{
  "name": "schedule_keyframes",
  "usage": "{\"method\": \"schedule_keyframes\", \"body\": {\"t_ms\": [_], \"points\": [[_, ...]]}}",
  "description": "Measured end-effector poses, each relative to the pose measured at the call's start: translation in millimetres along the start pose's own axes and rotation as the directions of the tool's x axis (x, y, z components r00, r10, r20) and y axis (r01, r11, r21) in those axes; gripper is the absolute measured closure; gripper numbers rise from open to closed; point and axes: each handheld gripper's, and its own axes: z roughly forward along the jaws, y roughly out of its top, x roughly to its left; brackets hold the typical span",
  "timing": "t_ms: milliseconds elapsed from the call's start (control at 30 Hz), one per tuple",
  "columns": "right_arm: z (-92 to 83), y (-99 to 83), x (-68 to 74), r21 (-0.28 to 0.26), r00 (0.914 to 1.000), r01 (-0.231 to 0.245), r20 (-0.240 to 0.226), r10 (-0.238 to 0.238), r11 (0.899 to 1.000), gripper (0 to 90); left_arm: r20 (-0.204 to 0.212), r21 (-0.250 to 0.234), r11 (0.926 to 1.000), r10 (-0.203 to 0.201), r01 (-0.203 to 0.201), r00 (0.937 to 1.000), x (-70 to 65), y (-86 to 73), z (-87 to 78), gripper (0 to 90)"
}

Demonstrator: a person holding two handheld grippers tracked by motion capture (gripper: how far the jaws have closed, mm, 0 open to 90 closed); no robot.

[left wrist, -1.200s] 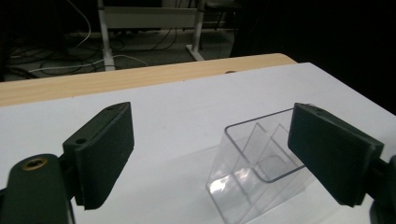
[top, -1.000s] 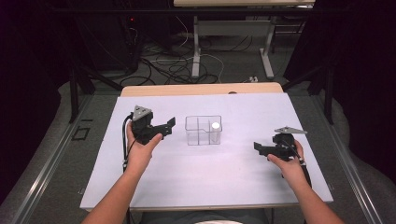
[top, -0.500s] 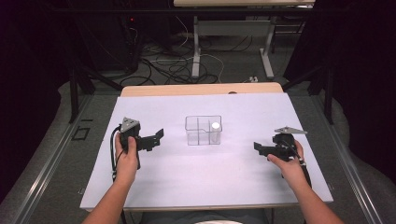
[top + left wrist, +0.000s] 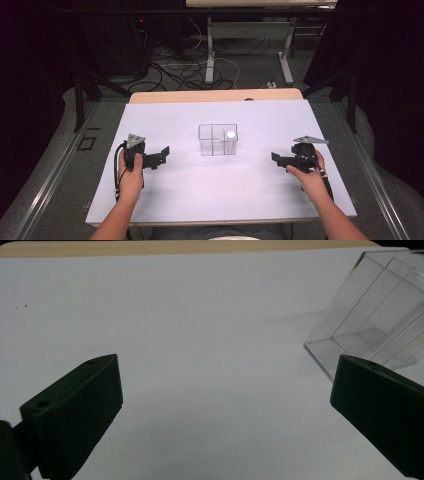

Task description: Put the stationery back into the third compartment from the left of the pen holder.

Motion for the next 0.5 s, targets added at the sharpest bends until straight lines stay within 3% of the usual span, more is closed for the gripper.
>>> {"method": "schedule_keyframes", "body": {"t_ms": [500], "points": [[1.0,-0.5,-3.8,0.003,0.9997,0.015,0.018,-0.015,1.000,9.6,-0.022,0.029,0.9995,-0.006,0.007,0.9998,5.8,-4.9,2.8,0.2]]}}
